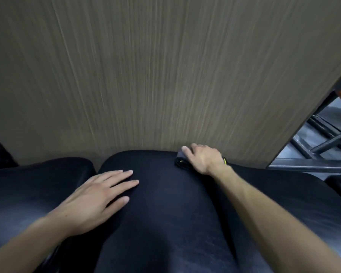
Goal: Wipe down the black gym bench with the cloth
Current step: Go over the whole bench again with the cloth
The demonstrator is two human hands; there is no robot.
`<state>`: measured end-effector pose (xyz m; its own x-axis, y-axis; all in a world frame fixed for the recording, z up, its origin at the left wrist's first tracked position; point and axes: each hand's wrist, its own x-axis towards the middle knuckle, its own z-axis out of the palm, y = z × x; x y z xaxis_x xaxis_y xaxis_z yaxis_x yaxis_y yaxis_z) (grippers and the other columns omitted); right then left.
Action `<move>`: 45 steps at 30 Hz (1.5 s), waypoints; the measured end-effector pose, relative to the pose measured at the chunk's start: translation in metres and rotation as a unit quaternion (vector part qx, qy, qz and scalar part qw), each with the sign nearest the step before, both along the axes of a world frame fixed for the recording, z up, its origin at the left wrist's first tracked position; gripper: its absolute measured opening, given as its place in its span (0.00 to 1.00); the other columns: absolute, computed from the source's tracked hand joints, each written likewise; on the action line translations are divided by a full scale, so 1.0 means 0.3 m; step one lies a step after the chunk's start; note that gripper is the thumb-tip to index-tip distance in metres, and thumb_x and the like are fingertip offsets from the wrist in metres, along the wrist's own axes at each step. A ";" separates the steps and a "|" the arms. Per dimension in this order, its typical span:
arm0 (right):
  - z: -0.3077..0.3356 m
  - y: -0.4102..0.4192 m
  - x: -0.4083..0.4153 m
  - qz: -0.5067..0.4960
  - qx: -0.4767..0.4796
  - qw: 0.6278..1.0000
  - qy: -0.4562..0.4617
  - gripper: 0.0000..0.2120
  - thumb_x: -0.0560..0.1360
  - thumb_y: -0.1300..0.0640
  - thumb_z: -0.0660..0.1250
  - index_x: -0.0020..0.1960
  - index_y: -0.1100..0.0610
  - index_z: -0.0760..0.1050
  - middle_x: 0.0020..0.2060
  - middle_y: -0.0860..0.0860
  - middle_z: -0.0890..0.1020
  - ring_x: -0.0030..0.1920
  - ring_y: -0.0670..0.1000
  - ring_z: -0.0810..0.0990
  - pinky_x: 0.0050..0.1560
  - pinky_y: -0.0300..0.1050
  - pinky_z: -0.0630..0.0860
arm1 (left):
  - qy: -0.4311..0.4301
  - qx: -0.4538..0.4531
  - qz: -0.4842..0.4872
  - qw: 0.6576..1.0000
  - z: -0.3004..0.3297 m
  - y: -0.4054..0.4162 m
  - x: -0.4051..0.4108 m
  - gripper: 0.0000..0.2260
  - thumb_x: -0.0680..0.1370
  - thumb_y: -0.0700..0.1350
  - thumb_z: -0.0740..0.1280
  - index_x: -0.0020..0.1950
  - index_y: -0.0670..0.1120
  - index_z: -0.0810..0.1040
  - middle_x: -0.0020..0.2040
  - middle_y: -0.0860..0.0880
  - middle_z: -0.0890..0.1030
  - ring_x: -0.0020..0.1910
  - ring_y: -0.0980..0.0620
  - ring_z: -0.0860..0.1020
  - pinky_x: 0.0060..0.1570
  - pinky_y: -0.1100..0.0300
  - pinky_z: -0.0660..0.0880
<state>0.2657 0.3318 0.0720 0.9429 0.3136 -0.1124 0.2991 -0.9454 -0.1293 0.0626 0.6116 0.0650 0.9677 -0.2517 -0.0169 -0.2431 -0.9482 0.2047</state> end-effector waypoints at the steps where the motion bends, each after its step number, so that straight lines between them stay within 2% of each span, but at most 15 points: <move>1: 0.010 -0.060 0.007 -0.024 0.021 0.999 0.025 0.30 0.83 0.36 0.45 0.63 0.56 0.74 0.65 0.60 0.78 0.66 0.61 0.76 0.64 0.56 0.69 | 0.005 -0.002 -0.002 1.000 0.004 -0.002 0.001 0.29 0.78 0.70 0.40 0.78 0.68 0.59 0.80 0.67 0.53 0.79 0.65 0.49 0.77 0.61 0.51; 5: 0.041 -0.288 0.015 -0.134 0.026 0.988 0.070 0.31 0.83 0.36 0.48 0.68 0.58 0.75 0.68 0.63 0.76 0.68 0.63 0.74 0.64 0.52 0.69 | 0.033 -0.014 -0.001 0.999 0.019 0.013 0.002 0.33 0.74 0.71 0.39 0.78 0.69 0.57 0.80 0.68 0.51 0.79 0.66 0.47 0.78 0.61 0.50; 10: 0.030 -0.217 0.040 -0.171 -0.026 0.983 0.056 0.31 0.83 0.37 0.47 0.69 0.59 0.74 0.68 0.62 0.76 0.67 0.63 0.74 0.66 0.55 0.68 | 0.035 -0.014 -0.009 0.999 0.014 0.052 -0.024 0.33 0.74 0.69 0.37 0.78 0.69 0.56 0.79 0.69 0.49 0.78 0.67 0.45 0.74 0.65 0.48; 13: 0.012 -0.006 0.040 -0.127 -0.058 0.990 0.015 0.31 0.84 0.39 0.45 0.69 0.59 0.74 0.67 0.61 0.77 0.68 0.62 0.75 0.68 0.58 0.65 | 0.037 -0.009 -0.013 0.999 0.007 0.070 -0.031 0.32 0.74 0.69 0.38 0.78 0.69 0.56 0.80 0.69 0.49 0.78 0.67 0.45 0.73 0.66 0.48; 16: -0.008 0.213 0.011 -0.029 -0.035 0.999 -0.012 0.28 0.84 0.41 0.44 0.67 0.57 0.74 0.67 0.58 0.78 0.67 0.60 0.75 0.67 0.59 0.65 | 0.040 -0.011 -0.016 0.999 0.010 0.073 -0.026 0.31 0.75 0.69 0.38 0.78 0.69 0.56 0.80 0.69 0.50 0.79 0.67 0.46 0.75 0.64 0.50; 19: -0.021 0.201 0.021 0.001 0.009 1.000 0.023 0.27 0.85 0.41 0.44 0.62 0.57 0.74 0.65 0.59 0.78 0.66 0.60 0.75 0.65 0.58 0.68 | 0.045 -0.015 -0.018 0.999 0.024 0.077 -0.019 0.31 0.74 0.68 0.39 0.78 0.69 0.57 0.80 0.69 0.52 0.79 0.66 0.47 0.76 0.63 0.52; 21: -0.016 0.074 0.062 -0.034 0.038 0.997 0.055 0.31 0.83 0.36 0.45 0.63 0.57 0.76 0.64 0.60 0.79 0.65 0.61 0.77 0.65 0.56 0.70 | 0.052 -0.024 -0.019 0.998 0.028 0.079 -0.025 0.32 0.73 0.68 0.39 0.78 0.69 0.57 0.80 0.68 0.52 0.79 0.66 0.47 0.76 0.62 0.54; 23: -0.008 -0.076 0.090 -0.115 0.037 0.991 0.065 0.37 0.79 0.31 0.47 0.63 0.58 0.78 0.62 0.61 0.80 0.63 0.61 0.78 0.63 0.53 0.73 | 0.062 -0.028 -0.018 0.998 0.024 0.094 -0.043 0.33 0.73 0.68 0.39 0.78 0.69 0.56 0.80 0.69 0.50 0.79 0.66 0.46 0.77 0.59 0.56; 26: -0.022 -0.239 0.109 -0.197 0.013 0.979 0.055 0.35 0.80 0.33 0.51 0.59 0.62 0.79 0.59 0.65 0.81 0.59 0.63 0.80 0.58 0.52 0.75 | 0.066 -0.031 -0.012 0.997 0.010 0.131 -0.070 0.32 0.73 0.69 0.38 0.77 0.71 0.55 0.79 0.71 0.48 0.78 0.69 0.43 0.77 0.59 0.56; 28: -0.018 -0.248 0.089 -0.217 0.011 0.975 0.038 0.34 0.81 0.33 0.51 0.61 0.61 0.78 0.60 0.66 0.80 0.60 0.65 0.79 0.60 0.55 0.75 | 0.064 -0.037 -0.014 0.997 0.003 0.147 -0.082 0.31 0.73 0.69 0.38 0.77 0.71 0.55 0.79 0.71 0.48 0.77 0.70 0.42 0.77 0.60 0.54; 31: 0.007 -0.141 0.048 -0.225 -0.011 0.974 0.029 0.32 0.83 0.37 0.48 0.68 0.61 0.74 0.66 0.66 0.76 0.65 0.66 0.75 0.65 0.55 0.70 | 0.060 -0.042 -0.015 0.997 -0.002 0.155 -0.089 0.31 0.74 0.69 0.38 0.78 0.70 0.55 0.80 0.70 0.48 0.78 0.69 0.42 0.78 0.61 0.52; 34: 0.037 0.018 0.004 -0.196 -0.021 0.980 0.036 0.31 0.84 0.40 0.46 0.71 0.61 0.71 0.69 0.64 0.74 0.69 0.65 0.72 0.69 0.54 0.65 | 0.051 -0.040 -0.019 0.998 -0.006 0.166 -0.098 0.32 0.74 0.68 0.38 0.78 0.69 0.55 0.80 0.69 0.48 0.79 0.67 0.43 0.78 0.62 0.50; 37: 0.040 0.222 -0.003 -0.149 -0.029 0.988 0.030 0.31 0.84 0.40 0.46 0.70 0.62 0.72 0.69 0.64 0.75 0.69 0.64 0.73 0.69 0.54 0.66 | 0.040 -0.051 -0.018 0.998 -0.014 0.192 -0.109 0.31 0.75 0.67 0.39 0.78 0.68 0.58 0.80 0.68 0.51 0.79 0.66 0.46 0.77 0.64 0.48; 42: -0.018 0.670 -0.066 0.045 -0.029 0.998 0.024 0.31 0.82 0.39 0.44 0.66 0.57 0.76 0.65 0.61 0.79 0.65 0.63 0.77 0.64 0.56 0.70 | 0.032 -0.051 -0.022 0.998 -0.007 0.207 -0.104 0.31 0.75 0.66 0.41 0.77 0.66 0.61 0.81 0.65 0.55 0.80 0.62 0.51 0.74 0.66 0.46; 45: -0.017 0.718 -0.109 0.094 -0.008 0.995 0.007 0.29 0.84 0.40 0.45 0.63 0.55 0.79 0.63 0.61 0.80 0.65 0.63 0.77 0.63 0.55 0.70 | 0.029 -0.052 -0.019 0.998 0.002 0.203 -0.099 0.31 0.75 0.65 0.42 0.77 0.66 0.63 0.80 0.63 0.58 0.79 0.60 0.55 0.72 0.66 0.46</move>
<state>0.2332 0.5474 0.0669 0.8659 0.4828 -0.1312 0.4696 -0.8747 -0.1195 0.0330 0.6726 0.0656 0.9556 -0.2913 -0.0435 -0.2633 -0.9112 0.3169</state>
